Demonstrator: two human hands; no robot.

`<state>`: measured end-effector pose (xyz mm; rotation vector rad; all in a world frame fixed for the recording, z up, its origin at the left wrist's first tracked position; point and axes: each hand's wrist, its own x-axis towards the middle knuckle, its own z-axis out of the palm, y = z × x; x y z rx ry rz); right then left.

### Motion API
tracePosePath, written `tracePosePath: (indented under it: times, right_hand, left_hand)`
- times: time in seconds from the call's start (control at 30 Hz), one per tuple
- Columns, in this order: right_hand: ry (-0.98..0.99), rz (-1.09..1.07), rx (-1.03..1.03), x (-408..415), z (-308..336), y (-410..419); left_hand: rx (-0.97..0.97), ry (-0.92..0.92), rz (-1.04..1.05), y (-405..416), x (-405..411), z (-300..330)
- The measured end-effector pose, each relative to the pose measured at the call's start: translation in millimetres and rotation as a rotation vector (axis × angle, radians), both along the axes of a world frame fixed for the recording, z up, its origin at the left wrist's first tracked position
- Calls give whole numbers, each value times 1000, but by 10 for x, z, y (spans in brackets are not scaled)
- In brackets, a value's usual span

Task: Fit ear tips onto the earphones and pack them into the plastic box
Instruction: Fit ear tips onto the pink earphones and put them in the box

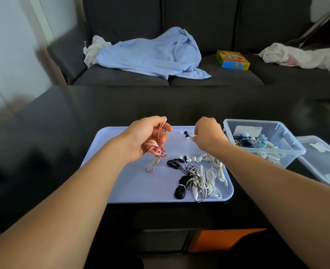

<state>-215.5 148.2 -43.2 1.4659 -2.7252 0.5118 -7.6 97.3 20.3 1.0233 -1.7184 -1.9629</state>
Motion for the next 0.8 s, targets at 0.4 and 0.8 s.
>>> tracePosePath:
  times: [0.4, 0.8]
  right_hand:
    - [-28, -54, 28, 43, -19, -2]
    - [-1792, 19, -424, 430, 521, 196]
  left_hand:
    - [-13, 24, 3, -41, 7, -32]
    - [31, 118, -70, -61, -94, -41]
